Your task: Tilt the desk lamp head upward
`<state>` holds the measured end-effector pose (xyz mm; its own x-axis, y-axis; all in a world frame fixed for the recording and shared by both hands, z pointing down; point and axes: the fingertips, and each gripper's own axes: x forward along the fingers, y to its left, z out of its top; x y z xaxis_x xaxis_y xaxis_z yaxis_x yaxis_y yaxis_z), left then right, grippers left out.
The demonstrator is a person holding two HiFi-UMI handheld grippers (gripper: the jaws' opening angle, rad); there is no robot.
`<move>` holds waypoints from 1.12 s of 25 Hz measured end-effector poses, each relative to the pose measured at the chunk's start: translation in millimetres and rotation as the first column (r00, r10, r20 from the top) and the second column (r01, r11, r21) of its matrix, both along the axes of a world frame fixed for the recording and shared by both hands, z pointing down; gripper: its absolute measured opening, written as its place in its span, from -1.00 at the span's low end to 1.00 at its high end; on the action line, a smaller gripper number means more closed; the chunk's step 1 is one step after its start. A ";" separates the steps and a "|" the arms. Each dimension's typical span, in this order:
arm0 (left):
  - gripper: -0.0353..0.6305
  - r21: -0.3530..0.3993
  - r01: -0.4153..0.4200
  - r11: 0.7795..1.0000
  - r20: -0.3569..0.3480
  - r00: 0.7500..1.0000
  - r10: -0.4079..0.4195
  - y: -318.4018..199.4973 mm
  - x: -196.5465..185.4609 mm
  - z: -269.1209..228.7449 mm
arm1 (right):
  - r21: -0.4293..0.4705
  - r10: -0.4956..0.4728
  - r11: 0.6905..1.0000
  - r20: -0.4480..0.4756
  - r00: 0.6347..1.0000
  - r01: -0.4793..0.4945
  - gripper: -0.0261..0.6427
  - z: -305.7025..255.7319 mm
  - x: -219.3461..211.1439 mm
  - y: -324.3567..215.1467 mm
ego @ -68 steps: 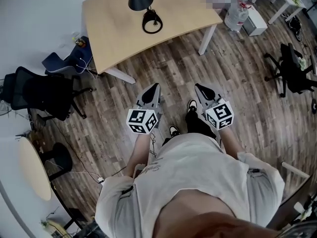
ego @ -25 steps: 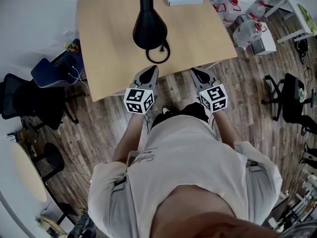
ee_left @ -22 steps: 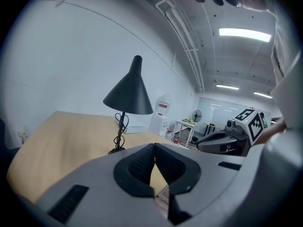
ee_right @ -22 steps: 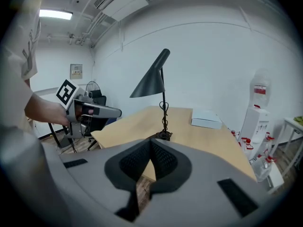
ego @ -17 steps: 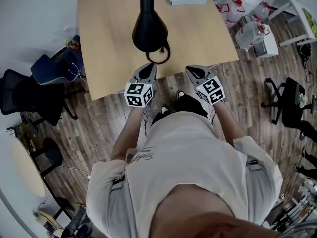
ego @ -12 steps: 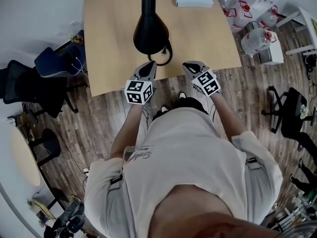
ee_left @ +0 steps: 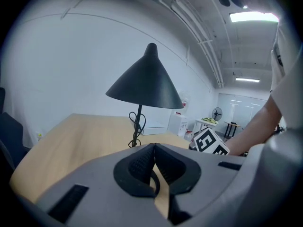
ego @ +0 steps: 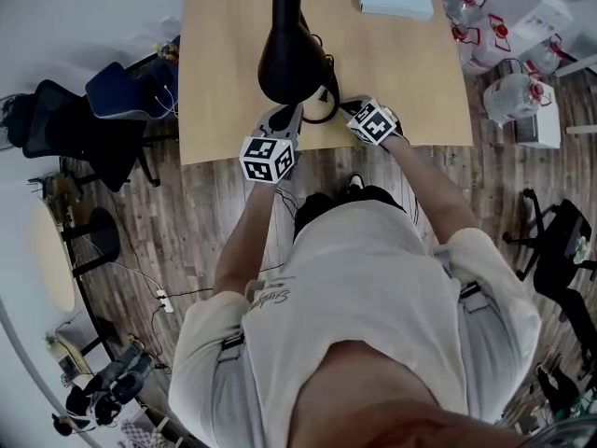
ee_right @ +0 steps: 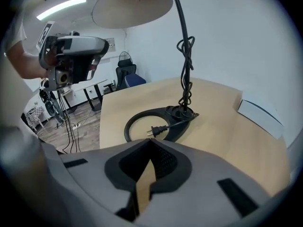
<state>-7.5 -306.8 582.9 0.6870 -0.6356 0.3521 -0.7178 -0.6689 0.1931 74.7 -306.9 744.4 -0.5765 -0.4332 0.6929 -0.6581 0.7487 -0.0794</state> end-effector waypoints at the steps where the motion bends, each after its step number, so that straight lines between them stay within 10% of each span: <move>1: -0.85 0.003 0.010 1.000 -0.001 1.000 -0.010 -2.6 -0.4 -1.0 | -0.004 -0.014 1.000 -0.008 1.000 0.014 -0.94 2.6 -3.7 -3.4; 28: -0.86 0.107 0.069 0.992 -0.075 0.995 -0.062 -13.1 -8.8 -49.8 | -0.059 -0.050 0.997 -0.168 0.984 0.041 -0.94 26.9 -20.0 -18.5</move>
